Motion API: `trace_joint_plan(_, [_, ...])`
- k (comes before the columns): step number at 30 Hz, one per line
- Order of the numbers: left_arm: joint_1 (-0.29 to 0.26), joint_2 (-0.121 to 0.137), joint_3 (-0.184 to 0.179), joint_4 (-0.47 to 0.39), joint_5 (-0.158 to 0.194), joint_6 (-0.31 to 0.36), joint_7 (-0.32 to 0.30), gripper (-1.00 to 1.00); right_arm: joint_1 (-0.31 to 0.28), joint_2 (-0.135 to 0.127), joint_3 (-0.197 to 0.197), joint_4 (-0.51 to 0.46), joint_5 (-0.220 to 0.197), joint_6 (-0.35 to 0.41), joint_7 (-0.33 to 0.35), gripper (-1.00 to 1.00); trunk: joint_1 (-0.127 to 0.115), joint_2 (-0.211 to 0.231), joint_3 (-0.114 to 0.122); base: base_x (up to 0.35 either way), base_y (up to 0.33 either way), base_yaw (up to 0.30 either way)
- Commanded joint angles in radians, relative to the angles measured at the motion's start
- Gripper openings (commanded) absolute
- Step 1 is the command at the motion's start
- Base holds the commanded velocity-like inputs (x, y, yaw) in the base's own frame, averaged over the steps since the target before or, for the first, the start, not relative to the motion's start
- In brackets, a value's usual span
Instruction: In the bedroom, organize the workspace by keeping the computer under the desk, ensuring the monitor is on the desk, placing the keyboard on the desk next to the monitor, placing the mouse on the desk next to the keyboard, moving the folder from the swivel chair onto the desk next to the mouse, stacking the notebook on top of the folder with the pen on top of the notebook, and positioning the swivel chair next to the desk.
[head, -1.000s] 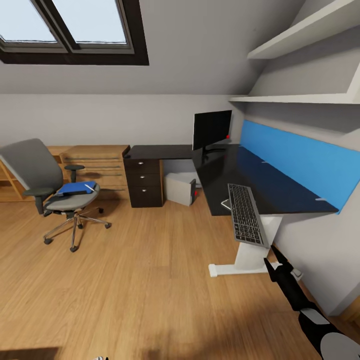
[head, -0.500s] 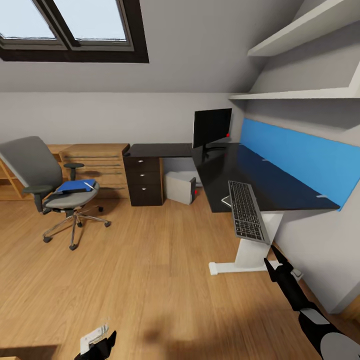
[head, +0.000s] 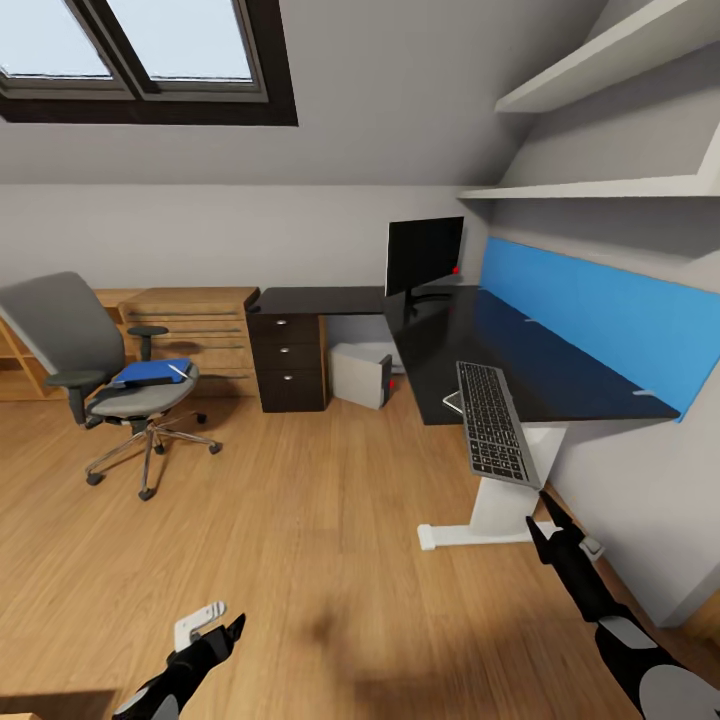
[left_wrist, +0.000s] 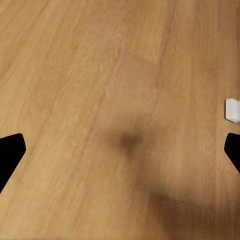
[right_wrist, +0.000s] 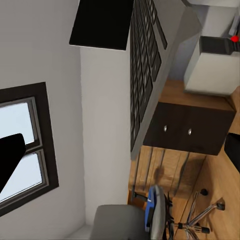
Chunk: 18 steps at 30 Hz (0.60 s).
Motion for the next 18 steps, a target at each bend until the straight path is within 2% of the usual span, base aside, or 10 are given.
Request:
trace_joint_plan(1, [-0.001,0.001,-0.005,0.0,0.01,-0.003,-0.001,1.0,-0.001,0.0,0.005,0.001,-0.009,0.008,0.002,1.0,0.0,0.0,-0.001,0.0,0.0,0.0])
trace_joint_plan(18, [0.0,0.004,-0.003,0.072,0.008,-0.008,-0.002,1.0,-0.001,-0.001,0.02,0.001,-0.009,-0.013,-0.003,1.0,0.061,-0.112,-0.051,0.0,0.0,0.0])
